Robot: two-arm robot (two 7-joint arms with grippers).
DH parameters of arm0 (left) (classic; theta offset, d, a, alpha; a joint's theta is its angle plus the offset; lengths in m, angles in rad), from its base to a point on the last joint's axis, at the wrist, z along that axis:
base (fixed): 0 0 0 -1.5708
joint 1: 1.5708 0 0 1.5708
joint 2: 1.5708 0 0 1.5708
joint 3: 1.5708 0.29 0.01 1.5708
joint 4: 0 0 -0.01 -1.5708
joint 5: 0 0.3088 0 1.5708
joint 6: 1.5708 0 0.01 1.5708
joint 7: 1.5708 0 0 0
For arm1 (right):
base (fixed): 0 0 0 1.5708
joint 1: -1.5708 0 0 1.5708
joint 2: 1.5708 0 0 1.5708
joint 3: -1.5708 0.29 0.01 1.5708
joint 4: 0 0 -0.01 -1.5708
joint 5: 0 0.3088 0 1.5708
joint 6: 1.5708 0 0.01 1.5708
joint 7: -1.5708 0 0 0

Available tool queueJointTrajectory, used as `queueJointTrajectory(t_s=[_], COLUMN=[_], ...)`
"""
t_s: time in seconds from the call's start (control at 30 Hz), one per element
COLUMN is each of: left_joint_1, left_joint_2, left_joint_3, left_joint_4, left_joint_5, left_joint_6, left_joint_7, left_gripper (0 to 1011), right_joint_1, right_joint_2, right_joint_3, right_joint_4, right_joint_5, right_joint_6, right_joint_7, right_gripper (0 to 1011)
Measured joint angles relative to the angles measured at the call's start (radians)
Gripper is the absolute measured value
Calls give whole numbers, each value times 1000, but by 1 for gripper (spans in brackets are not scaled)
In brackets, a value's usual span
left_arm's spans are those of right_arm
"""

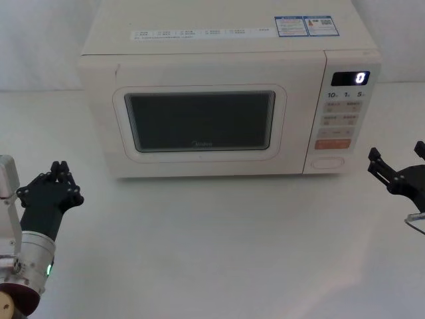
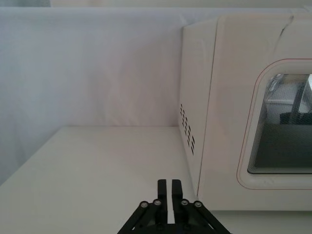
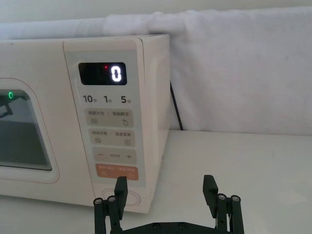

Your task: Press the button to open the microwave door with one hand; close the microwave door with the other hand.

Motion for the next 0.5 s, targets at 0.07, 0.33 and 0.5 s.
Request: queueJointTrajectory(t_s=[0.07,0.33,0.5], left_joint_1=[0,-1,-1], left_joint_2=[0,1,1], left_joint_3=[0,1,1], left_joint_4=[0,0,0], left_joint_5=[0,-1,-1], left_joint_6=[0,0,0], left_joint_7=[0,0,0], left_gripper=[99,356,518], right_joint_1=[0,0,0], right_joint_2=[0,0,0], right_joint_3=[0,0,0], right_joint_4=[0,0,0], right_joint_5=[0,0,0], right_joint_6=[0,0,0], right_joint_7=[0,0,0], right_gripper=[1002,1002,1002])
